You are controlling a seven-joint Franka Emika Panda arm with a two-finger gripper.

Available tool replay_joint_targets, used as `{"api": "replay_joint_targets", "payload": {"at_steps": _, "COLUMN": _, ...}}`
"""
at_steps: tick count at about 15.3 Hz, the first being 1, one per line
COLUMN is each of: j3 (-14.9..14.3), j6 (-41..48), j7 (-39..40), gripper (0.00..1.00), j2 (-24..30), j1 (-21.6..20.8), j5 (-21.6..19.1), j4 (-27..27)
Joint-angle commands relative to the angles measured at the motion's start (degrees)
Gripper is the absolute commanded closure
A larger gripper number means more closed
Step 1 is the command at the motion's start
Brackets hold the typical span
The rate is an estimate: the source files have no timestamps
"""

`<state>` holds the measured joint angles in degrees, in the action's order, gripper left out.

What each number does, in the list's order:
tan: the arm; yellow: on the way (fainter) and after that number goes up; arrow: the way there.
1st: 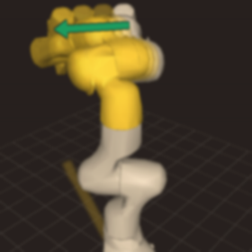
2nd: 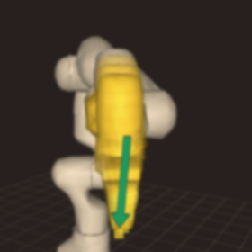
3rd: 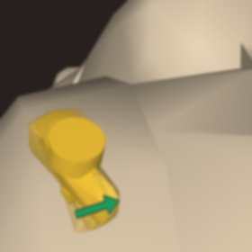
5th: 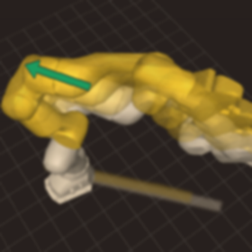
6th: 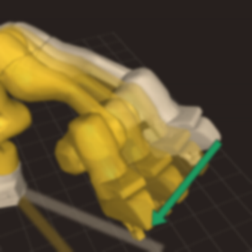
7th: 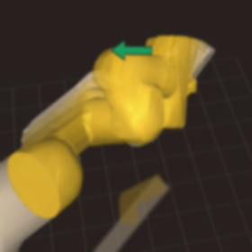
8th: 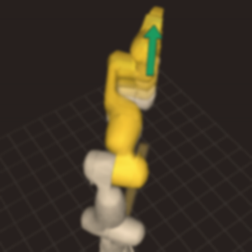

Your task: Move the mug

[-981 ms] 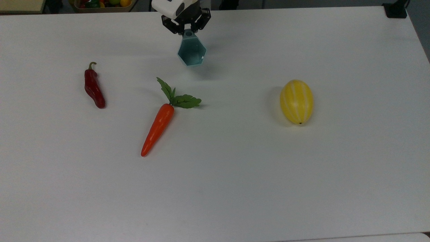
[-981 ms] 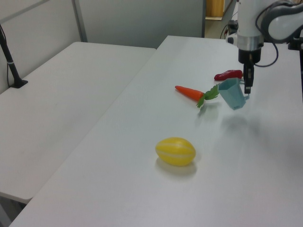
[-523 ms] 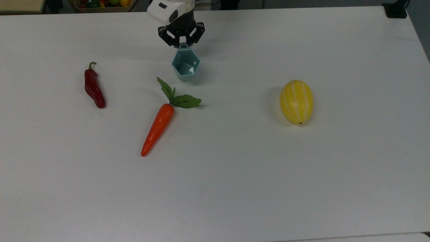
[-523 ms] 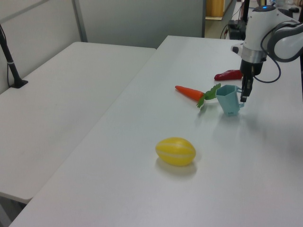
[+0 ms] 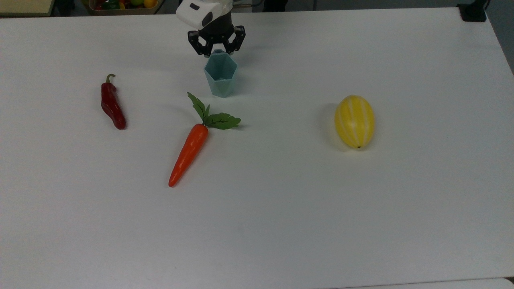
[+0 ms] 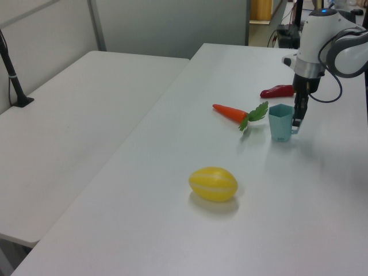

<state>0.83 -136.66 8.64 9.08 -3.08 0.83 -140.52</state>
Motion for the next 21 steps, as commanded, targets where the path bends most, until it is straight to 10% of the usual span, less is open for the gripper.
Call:
{"api": "replay_joint_targets", "payload": {"at_steps": 1, "j3": -0.22, "j6": 1.31, "j7": 0.23, "gripper": 0.32, "j2": 1.91, "j1": 0.09, "j5": -1.27, "j4": -1.16}}
{"api": "replay_joint_targets", "payload": {"at_steps": 4, "j3": -0.22, "j6": 3.15, "j7": -4.75, "gripper": 0.00, "j2": 1.91, "j1": -0.09, "j5": -1.27, "j4": 0.24}}
{"api": "replay_joint_targets", "payload": {"at_steps": 15, "j3": 2.86, "j6": 36.09, "j7": -17.07, "gripper": 0.00, "j2": -1.87, "j1": -0.53, "j5": -4.24, "j4": 36.25}}
{"api": "replay_joint_targets", "payload": {"at_steps": 21, "j3": 2.86, "j6": 47.98, "j7": -22.09, "gripper": 0.00, "j2": -1.78, "j1": 0.00, "j5": -5.22, "j4": 45.94}}
